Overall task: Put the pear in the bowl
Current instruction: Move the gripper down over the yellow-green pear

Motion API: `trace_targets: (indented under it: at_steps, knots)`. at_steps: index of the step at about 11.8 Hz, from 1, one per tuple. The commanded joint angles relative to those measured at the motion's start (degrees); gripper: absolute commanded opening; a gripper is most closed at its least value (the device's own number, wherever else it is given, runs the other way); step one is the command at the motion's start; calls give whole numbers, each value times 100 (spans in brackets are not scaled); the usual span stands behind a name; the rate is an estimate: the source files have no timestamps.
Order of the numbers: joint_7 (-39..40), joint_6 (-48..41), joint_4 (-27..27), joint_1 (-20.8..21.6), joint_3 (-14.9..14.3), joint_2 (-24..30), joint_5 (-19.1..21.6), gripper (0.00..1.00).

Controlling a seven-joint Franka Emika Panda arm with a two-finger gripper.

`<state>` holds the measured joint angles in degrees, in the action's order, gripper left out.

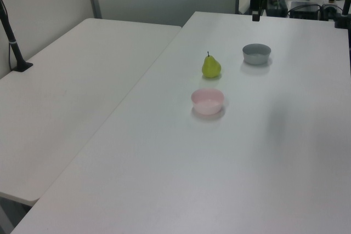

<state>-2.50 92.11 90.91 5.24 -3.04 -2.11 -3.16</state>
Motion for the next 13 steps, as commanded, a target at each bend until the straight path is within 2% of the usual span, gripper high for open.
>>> trace_targets:
  at_steps: [1,11,13]
  knots:
    - [4,-89,67,-14,-21,105,114,100]
    - [91,-62,67,-23,-30,70,114,100]
    - [179,-36,-117,-102,-30,-52,114,100]
